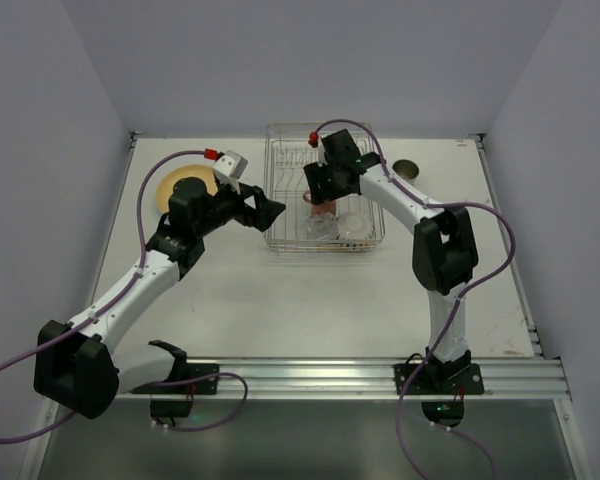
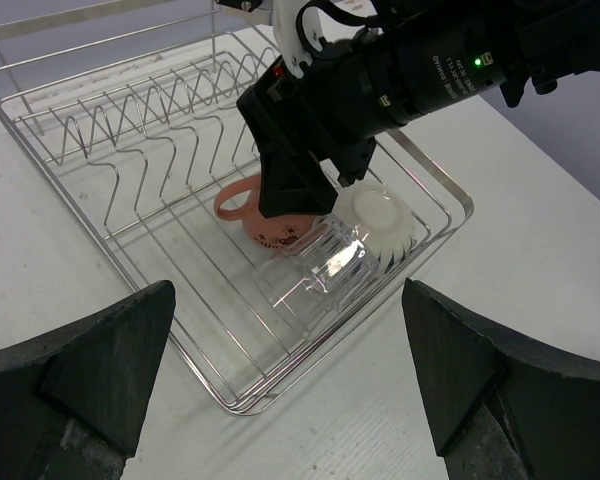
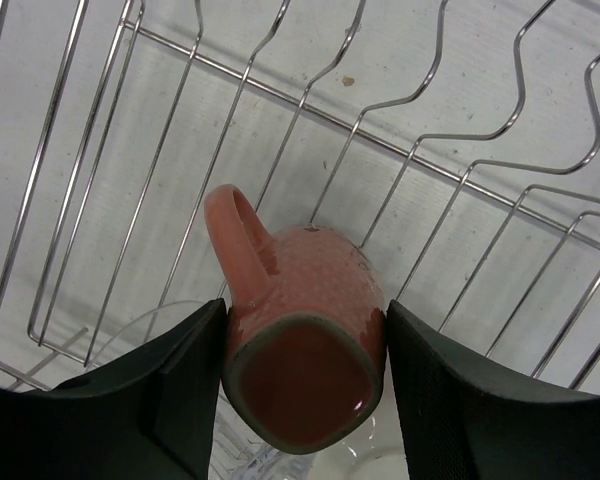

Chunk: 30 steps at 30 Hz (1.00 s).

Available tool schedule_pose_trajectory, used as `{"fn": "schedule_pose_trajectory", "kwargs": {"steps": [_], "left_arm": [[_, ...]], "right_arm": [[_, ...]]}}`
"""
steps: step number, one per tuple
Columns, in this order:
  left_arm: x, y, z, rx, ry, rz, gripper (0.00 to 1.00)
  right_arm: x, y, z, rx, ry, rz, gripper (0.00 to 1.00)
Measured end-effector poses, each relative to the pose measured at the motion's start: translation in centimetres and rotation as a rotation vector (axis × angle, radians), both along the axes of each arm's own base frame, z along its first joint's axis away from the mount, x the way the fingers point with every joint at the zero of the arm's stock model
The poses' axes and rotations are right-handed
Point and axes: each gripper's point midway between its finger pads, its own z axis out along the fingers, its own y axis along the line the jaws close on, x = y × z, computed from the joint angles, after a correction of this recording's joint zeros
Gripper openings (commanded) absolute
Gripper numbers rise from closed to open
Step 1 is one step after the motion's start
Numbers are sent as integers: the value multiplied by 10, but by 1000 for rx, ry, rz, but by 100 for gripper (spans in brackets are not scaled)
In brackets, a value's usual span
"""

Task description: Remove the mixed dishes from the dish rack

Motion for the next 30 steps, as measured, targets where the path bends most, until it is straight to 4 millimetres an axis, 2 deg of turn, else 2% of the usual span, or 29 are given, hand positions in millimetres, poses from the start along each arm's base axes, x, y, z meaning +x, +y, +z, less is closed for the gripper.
{"fn": "schedule_pose_trajectory", "kwargs": {"steps": [3,6,10,14,17,20,23,30], "left_arm": [[0,0,0,0,0,0,100],[0,0,0,0,0,0,100],[0,0,0,0,0,0,100],[-1,0,-3,-1,2,-2,100],[-2,-2,-6,-3,10,-13,100],[-3,-4,-7,-8,17,-29,100],[-5,-6,-7,-21,18,-38,100],[-19,-13,-10,-85,35,-88,100]], "right_arm": [[1,-2,7,15,-4,-21,12],[3,-7,21,36,-16,-52,0],[8,-19,46,79,-49,-112,0],[13,-34,79,155,-99,-166,0],[9,-42,103,228,-136,-183,0],[-2,-45,124,298,-166,-173,0],[-19,-39,141,386,-192,-129,0],[-72,-22,158,584,-212,3,0]]}}
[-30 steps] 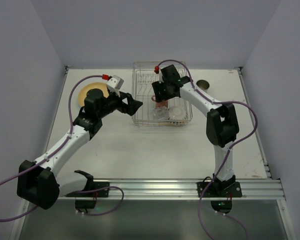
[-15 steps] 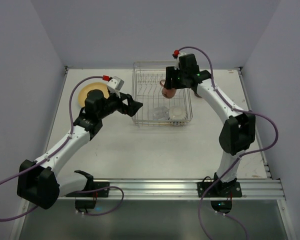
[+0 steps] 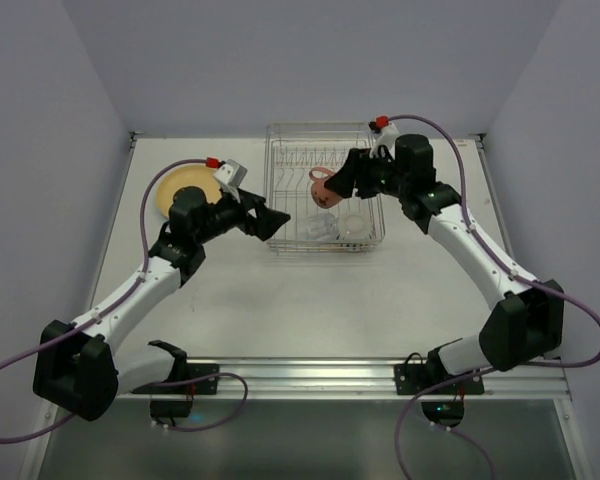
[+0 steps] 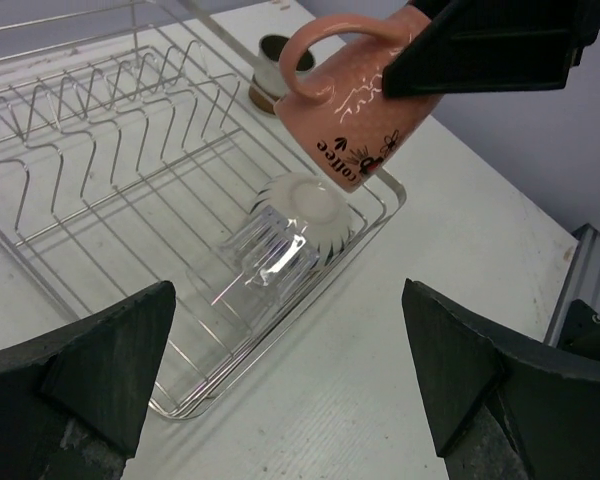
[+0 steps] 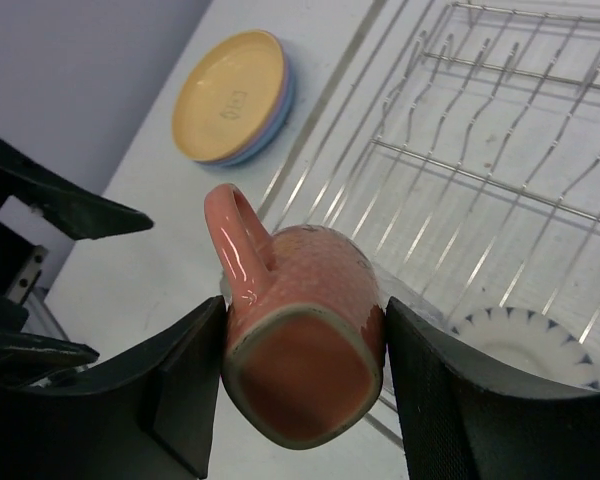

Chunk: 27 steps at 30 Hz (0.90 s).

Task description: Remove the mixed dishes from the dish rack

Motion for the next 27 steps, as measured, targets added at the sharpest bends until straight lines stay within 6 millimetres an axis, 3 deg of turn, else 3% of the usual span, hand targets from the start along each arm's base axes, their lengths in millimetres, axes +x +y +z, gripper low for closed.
{"fn": "schedule_pose_trajectory", "kwargs": {"steps": [7,13,27], "left_arm": [[-17,-20,25,-135,-23,-139,100],[-34,-35,26,-276,31,-268,100],[-69,-54,59,-469,35,-471,90]], "right_arm": [[-42,12,20,148,-108,141,0],[-70,16,38,216,-212,229,0],[-93,21,63,290,-307,332,0]]}}
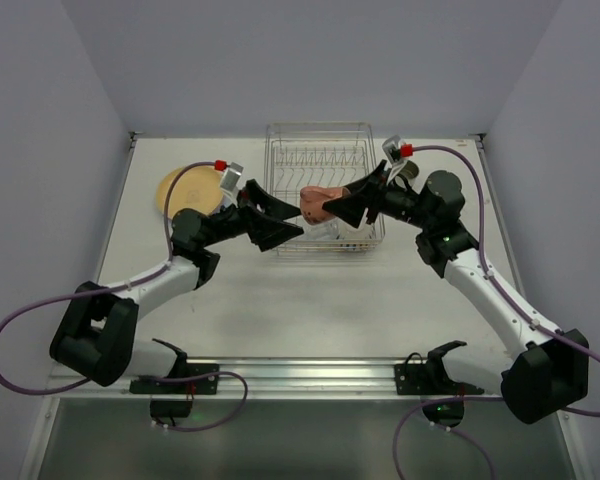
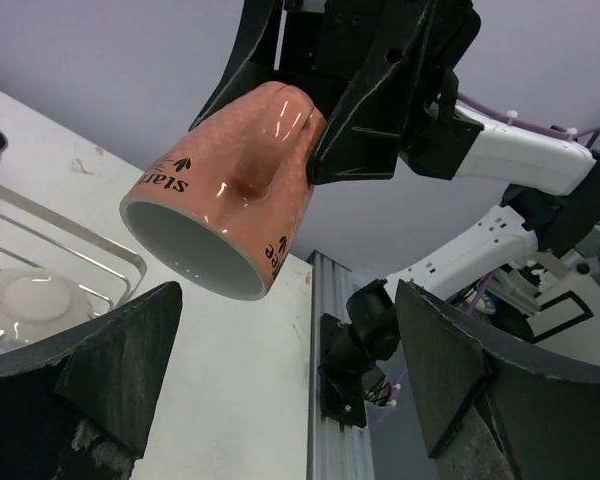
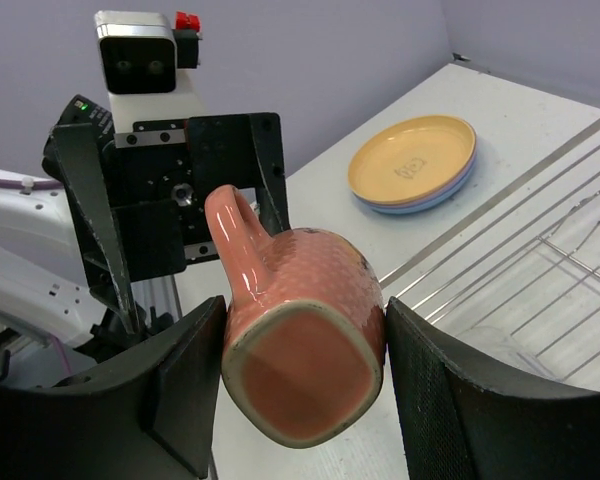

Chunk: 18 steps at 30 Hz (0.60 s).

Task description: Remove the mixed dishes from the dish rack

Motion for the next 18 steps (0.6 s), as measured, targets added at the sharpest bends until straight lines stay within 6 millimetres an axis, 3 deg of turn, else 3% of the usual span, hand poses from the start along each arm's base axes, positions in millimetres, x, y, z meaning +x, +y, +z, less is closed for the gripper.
{"fn": "schedule_pose_trajectory", "kwargs": {"steps": [8,18], "left_arm": [[-8,-5,4,-35,14,-47,85],[-10,-10,0,-49,62,-80,67]], "right_arm": [[-7,3,2,14,-12,43,0],[-6,6,-5,8,3,63,0]]}}
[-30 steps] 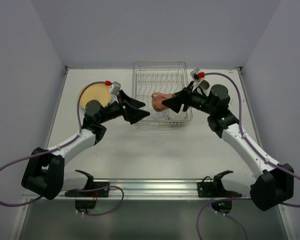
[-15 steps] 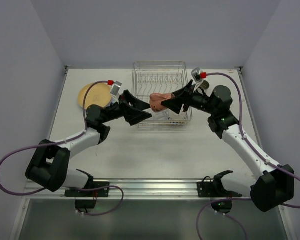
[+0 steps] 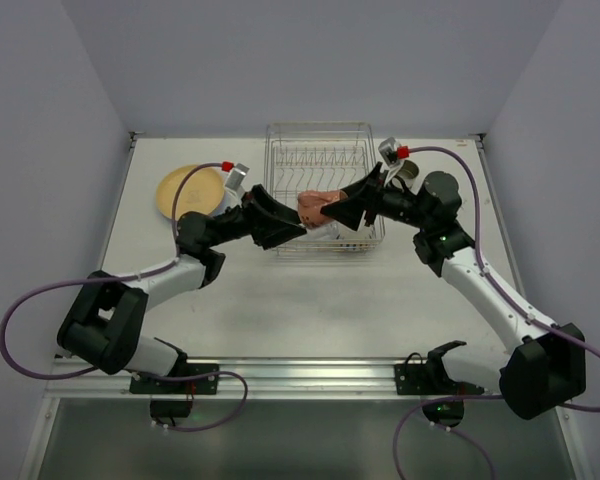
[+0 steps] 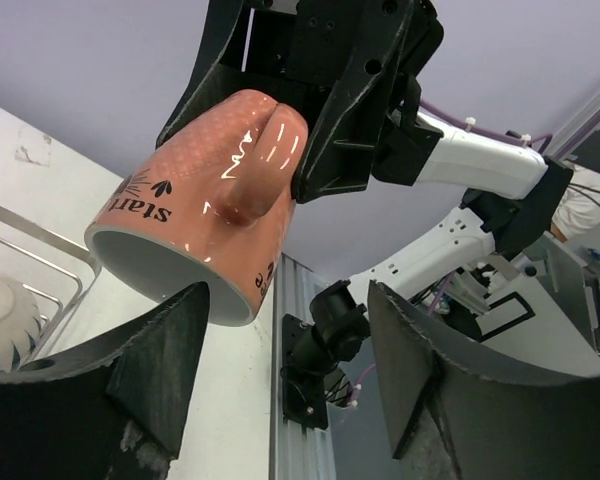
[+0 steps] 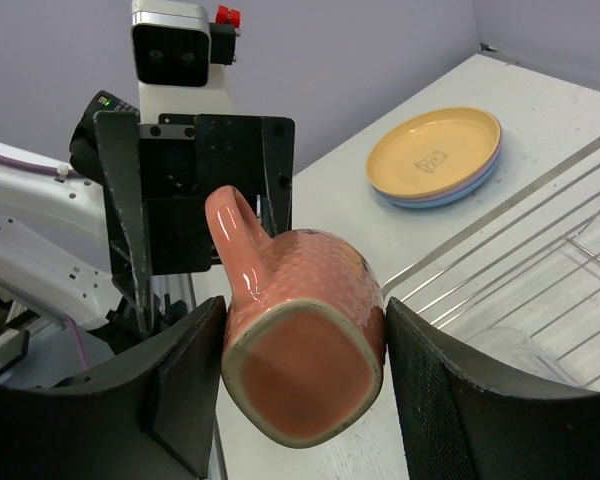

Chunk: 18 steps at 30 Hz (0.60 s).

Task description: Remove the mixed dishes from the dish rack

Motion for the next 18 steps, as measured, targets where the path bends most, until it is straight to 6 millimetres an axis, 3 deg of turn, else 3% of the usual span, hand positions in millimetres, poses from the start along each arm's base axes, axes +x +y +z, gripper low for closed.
{"fn": "schedule_pose_trajectory", "kwargs": {"steps": [13,14,18], "left_arm": [[-2,-5,-6,-2,74,-29,35],[-1,-5,-6,-2,75,-28,28],[-1,-5,-10,-3,99,-21,18]], "right_arm": [[-1,1,-6,0,10,12,0],[-2,1,-6,1,9,13,0],[-5,2,-5,4,7,28,0]]}}
